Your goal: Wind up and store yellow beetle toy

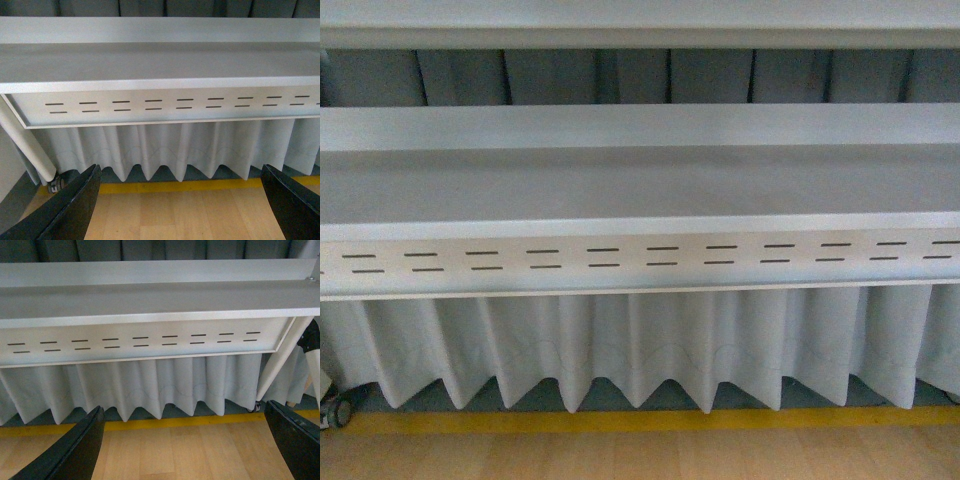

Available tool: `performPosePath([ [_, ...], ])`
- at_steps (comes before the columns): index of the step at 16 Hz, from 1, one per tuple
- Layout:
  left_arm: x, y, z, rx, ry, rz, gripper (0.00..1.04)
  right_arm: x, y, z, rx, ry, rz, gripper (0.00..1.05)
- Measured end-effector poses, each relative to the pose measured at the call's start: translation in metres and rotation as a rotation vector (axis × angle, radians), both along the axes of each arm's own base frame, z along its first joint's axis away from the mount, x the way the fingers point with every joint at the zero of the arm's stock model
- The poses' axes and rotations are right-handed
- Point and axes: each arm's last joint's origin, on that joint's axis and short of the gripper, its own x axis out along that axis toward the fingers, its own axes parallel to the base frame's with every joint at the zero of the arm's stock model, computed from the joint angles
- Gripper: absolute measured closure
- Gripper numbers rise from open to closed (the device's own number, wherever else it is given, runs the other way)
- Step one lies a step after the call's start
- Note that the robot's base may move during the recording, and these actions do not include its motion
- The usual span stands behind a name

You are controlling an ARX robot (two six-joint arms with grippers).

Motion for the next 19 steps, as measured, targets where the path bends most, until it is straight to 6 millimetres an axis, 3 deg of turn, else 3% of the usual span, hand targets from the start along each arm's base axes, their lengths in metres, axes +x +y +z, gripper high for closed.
performPosePath([
  [19,0.0000,0.0000,-0.0001,0.000,0.001,0.000,0.07,0.0000,0.0000,-0.0001,0.000,0.001,0.001,0.07],
])
